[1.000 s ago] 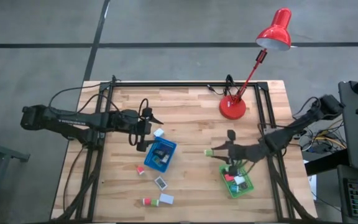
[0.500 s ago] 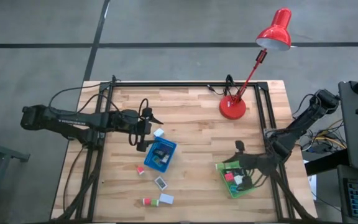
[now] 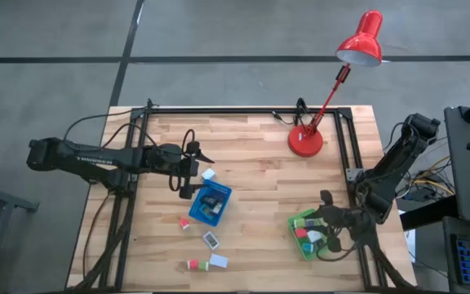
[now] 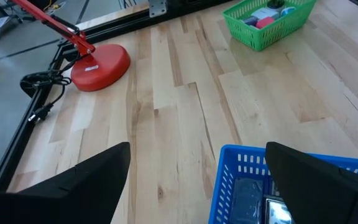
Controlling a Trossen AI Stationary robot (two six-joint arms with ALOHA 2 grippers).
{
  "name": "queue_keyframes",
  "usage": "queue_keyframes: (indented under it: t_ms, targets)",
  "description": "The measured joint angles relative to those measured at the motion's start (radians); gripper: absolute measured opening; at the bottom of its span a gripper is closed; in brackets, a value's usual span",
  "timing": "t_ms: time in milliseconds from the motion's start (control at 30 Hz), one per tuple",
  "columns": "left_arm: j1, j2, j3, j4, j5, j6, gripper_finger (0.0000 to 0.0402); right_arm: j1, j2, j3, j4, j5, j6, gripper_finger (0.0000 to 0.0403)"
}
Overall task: Pick & Place Office items
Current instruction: Put the top green charger adapter into the green bin
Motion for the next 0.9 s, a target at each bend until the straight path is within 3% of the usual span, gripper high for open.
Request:
queue_keyframes:
  t_ms: [200,433,667,900]
  targets:
    - [0.0,0.0,0.0,0.0,0.0,0.0,0.0376,0.016,0.027,0.0,-0.036,-0.011,0.082,0.0113]
    - [0.0,0.0,0.0,0.0,0.0,0.0,0.0376,0.017,0.084,0.001,-0.054,-0.111,0.219,0.0113]
    - [0.0,0.0,0.0,0.0,0.0,0.0,0.0376,0.017,0.16,0.057,-0.186,-0.185,0.321,0.0113]
    - [0.001,0.0,0.0,0.0,0.0,0.0,0.0376,0.016,0.214,0.097,-0.222,-0.218,0.361,0.0113]
